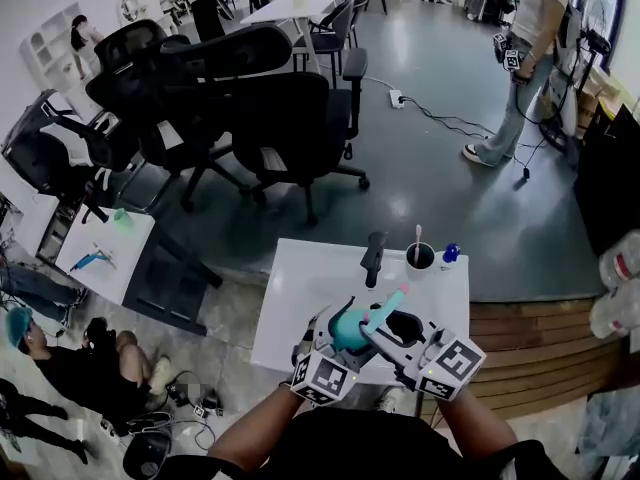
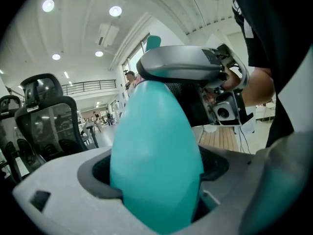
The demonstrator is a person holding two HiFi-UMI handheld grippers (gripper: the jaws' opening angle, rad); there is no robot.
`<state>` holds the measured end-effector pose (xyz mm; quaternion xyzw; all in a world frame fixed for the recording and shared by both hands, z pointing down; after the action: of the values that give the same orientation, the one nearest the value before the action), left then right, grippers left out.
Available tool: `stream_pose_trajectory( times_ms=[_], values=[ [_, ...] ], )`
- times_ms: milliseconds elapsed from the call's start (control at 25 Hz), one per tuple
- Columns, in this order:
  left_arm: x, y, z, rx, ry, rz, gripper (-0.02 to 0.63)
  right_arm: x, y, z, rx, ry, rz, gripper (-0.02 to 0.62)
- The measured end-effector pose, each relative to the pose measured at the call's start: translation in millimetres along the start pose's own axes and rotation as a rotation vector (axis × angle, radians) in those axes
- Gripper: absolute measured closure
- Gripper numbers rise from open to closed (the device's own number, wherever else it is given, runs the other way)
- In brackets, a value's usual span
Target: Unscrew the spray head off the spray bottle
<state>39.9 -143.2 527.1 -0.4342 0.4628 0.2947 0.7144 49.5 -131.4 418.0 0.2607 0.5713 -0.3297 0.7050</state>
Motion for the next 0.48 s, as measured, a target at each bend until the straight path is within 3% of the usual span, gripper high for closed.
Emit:
stream_pose_trajectory(
  times_ms=[120, 280, 480],
  values=[
    [3, 3, 12, -0.108, -0.008, 0.031, 0.16, 2, 6, -10, 0.1, 0.061, 0.001, 0.453],
    [13, 13, 33, -0.289, -0.051, 0.083, 0.16, 8, 19, -32, 0.321, 0.118, -0.008, 0.453],
    [26, 22, 51, -0.401, -0.078, 0.139, 0.16, 15, 31, -50, 0.522, 0.182, -0.057, 0.451]
  ],
)
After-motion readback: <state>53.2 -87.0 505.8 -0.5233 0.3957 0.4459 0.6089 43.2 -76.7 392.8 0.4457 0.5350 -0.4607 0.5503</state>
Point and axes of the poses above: the fingertips, and each gripper's own axes: y backward along the fingers, z to its right, x out of its top, the point moved 2 cm from there along y, backward along the fingers, and after that the axes turned 10 degrees about -x, right-handed, at the moved point
